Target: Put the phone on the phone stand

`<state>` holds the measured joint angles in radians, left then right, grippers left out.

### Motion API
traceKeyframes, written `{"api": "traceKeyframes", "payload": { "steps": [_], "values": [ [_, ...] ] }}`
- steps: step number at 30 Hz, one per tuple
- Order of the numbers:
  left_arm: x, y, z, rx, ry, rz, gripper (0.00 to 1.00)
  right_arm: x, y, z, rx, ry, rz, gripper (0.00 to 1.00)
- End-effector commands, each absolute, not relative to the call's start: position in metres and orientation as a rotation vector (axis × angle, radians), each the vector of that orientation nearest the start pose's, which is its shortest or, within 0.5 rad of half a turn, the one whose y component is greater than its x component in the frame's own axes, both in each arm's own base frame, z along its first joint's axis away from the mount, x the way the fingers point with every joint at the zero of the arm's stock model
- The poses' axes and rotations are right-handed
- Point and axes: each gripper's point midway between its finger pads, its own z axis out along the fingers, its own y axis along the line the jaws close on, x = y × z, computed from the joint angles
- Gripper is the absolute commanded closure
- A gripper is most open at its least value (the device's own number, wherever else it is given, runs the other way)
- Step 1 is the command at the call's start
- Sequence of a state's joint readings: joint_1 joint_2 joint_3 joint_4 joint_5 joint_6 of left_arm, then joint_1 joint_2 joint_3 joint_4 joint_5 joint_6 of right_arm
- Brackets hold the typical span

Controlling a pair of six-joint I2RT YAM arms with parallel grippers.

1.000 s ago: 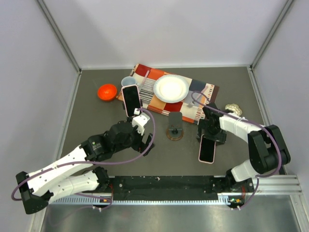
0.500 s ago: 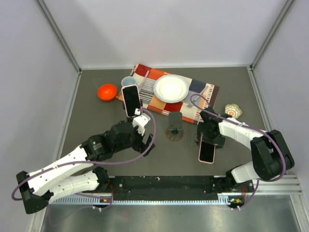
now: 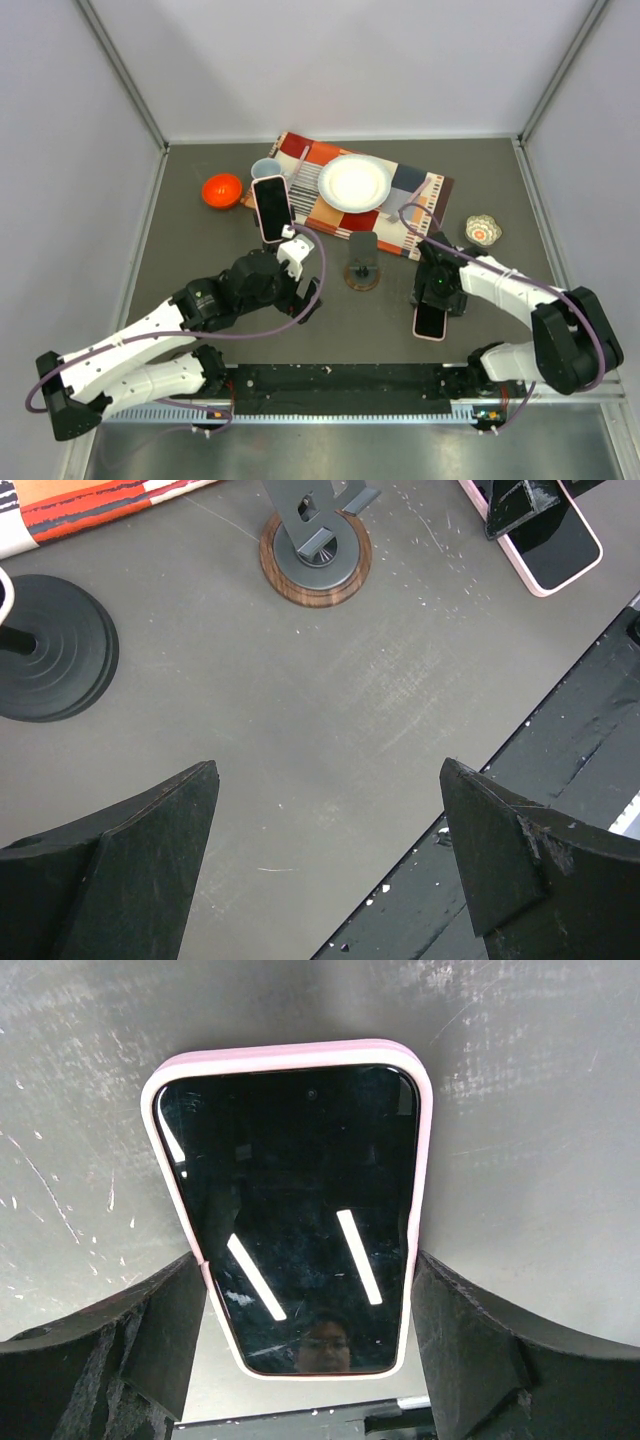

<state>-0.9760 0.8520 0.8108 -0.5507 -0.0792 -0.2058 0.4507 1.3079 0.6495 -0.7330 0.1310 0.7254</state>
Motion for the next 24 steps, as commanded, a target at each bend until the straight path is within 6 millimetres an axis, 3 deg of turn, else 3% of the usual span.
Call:
{"api": "traceKeyframes", "payload": {
  "steps": [1, 3, 4, 7, 11, 15, 20, 24],
  "values": [
    [0.164, -0.231, 0.193, 0.796, 2.053, -0.593, 0.03, 0.152, 0.096, 0.002, 0.384, 2.994, 0.004, 0.55],
    [0.164, -0.231, 0.193, 0.798, 2.060, -0.587, 0.03, 0.162, 0.104, 0.008, 0.335, 2.952, 0.066, 0.71],
    [0.165, -0.230, 0.193, 0.792, 2.063, -0.573, 0.03, 0.167, 0.107, 0.014, 0.319, 2.913, 0.103, 0.85],
    [0.166, -0.227, 0.193, 0.780, 2.060, -0.566, 0.03, 0.178, 0.108, 0.021, 0.288, 2.836, 0.145, 1.00],
    [0.160, -0.231, 0.198, 0.765, 2.032, -0.632, 0.03, 0.195, 0.113, 0.038, 0.265, 2.720, 0.210, 1.00],
    [0.156, -0.244, 0.221, 0.769, 1.955, -0.738, 0.04, 0.211, 0.126, 0.060, 0.223, 2.589, 0.335, 1.00],
    [0.140, -0.278, 0.249, 0.793, 1.858, -0.991, 0.08, 0.219, 0.142, 0.089, 0.187, 2.421, 0.525, 1.00],
    [0.124, -0.306, 0.263, 0.749, 1.810, -1.204, 0.12, 0.218, 0.153, 0.130, 0.119, 2.241, 0.679, 1.00]
  ]
}}
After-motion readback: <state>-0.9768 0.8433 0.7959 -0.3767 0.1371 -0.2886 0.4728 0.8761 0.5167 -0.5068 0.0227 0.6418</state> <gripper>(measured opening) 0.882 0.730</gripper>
